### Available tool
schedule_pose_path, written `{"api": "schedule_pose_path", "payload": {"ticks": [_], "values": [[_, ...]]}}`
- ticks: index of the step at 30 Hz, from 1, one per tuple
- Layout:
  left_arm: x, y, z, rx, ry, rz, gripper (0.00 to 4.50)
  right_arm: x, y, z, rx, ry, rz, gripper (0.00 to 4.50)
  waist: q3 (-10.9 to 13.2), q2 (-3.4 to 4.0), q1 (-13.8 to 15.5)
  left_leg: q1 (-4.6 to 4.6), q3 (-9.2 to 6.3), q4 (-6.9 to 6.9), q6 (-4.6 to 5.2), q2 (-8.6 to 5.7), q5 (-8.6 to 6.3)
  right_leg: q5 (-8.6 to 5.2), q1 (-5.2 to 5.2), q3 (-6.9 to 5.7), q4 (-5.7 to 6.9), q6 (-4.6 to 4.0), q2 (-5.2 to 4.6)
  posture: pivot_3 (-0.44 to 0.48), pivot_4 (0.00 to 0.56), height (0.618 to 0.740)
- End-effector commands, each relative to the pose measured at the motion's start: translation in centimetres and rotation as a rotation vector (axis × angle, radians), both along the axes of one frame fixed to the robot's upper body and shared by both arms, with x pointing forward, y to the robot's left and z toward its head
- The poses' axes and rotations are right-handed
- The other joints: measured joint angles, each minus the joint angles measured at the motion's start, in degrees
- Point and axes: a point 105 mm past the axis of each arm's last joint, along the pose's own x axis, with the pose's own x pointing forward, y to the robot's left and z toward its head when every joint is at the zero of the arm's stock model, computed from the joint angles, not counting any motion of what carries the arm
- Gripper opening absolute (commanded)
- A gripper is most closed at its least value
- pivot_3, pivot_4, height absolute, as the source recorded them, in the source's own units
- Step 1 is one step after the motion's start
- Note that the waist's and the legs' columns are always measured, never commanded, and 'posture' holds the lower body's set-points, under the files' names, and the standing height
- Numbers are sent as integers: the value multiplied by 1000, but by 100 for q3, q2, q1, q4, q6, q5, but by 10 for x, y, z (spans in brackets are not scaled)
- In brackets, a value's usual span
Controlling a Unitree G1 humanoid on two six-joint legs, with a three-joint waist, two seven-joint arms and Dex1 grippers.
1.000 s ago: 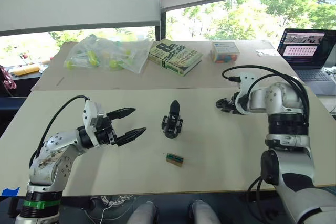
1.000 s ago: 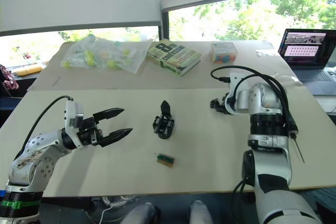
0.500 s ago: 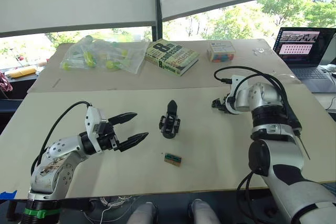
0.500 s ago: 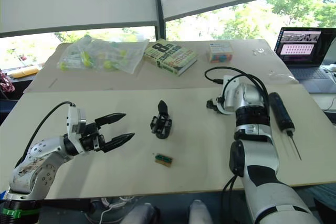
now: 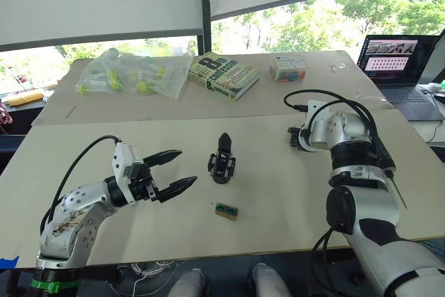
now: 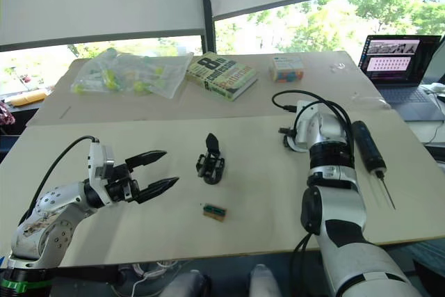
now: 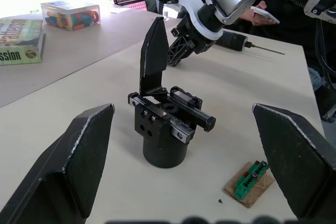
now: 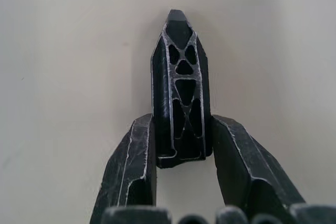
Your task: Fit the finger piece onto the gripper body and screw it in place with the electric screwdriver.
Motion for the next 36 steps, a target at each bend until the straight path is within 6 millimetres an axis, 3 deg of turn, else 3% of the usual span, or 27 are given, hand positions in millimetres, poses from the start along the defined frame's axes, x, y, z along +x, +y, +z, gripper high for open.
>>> {"api": "schedule_pose_path", "payload": {"ticks": [1, 7, 11, 14, 22, 28, 36], "values": [[-2, 1, 12, -1, -54, 0, 4500, -3, 4, 18, 49, -58, 42, 1117, 1, 1, -8, 0, 0, 0, 0, 0, 0, 0, 0, 0, 0, 0, 0, 0, 150, 740], [6, 7, 31, -135, -39, 72, 4500, -11, 2, 73, -34, -441, 244, 1117, 7, 11, 25, -6, 0, 2, 0, -4, 0, -1, -2, -1, -3, 3, -2, 0, 150, 740], [18, 8, 56, -322, 0, 126, 4500, -38, 26, 123, -330, -854, 564, 1117, 8, 10, 57, -6, 0, 3, 0, -5, 0, -5, 1, -3, -5, 13, -2, 0, 150, 740], [26, 6, 73, -437, 22, 142, 4500, -59, 48, 136, -474, -1044, 723, 1117, 8, 7, 3, 1, 0, 5, -1, -2, -1, -6, 7, -4, -2, 18, -1, 0, 150, 740], [47, -35, 102, -576, 61, 80, 4500, -98, 117, 145, -620, -1367, 971, 1117, 10, 3, 33, 6, 0, 9, -10, -2, 2, -2, 10, -1, 1, 12, 1, 0, 150, 740], [53, -61, 107, -629, 77, 16, 4500, -111, 141, 138, -615, -1418, 1069, 1117, 10, 3, 140, 6, 0, 9, -11, -7, 3, -1, 11, 3, -3, 11, 2, 0, 150, 740], [51, -71, 113, -680, 58, -33, 4500, -112, 145, 132, -605, -1393, 1109, 1117, 11, 1, 142, 6, 0, 9, -12, -6, 3, -1, 11, 2, -3, 10, 4, 0, 150, 740]]}}
